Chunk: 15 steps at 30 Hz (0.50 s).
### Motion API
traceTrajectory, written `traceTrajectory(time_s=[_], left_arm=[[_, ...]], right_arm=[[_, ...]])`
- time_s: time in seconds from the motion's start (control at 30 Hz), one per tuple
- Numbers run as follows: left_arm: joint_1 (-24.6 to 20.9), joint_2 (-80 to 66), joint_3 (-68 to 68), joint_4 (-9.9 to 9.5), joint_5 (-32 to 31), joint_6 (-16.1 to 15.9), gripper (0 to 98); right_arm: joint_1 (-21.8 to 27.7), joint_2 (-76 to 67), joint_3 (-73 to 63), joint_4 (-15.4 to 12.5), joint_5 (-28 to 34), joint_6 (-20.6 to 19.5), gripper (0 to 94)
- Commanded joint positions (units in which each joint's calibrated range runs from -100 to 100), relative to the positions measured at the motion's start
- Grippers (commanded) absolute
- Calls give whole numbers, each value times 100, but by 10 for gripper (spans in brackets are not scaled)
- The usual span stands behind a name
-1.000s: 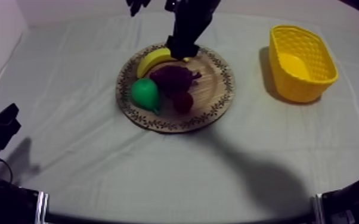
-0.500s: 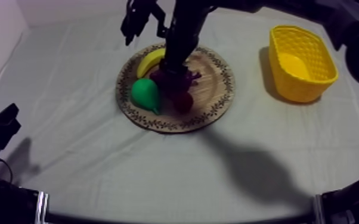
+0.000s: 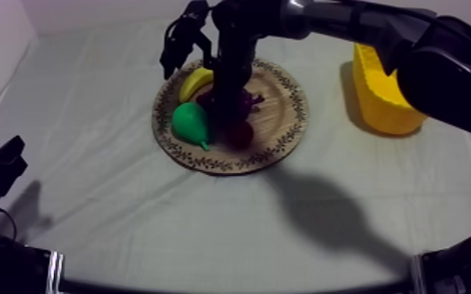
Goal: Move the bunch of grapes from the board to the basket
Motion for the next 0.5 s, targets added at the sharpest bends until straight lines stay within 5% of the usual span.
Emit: traceTrajectory(time_s=[0.0, 0.47], left_arm=[[2, 0, -2, 0, -2, 0, 0], [2, 0, -2, 0, -2, 0, 0]], right_arm=[[-3, 81, -37, 25, 4, -22, 798], [76, 409, -199, -28, -17, -24, 706]])
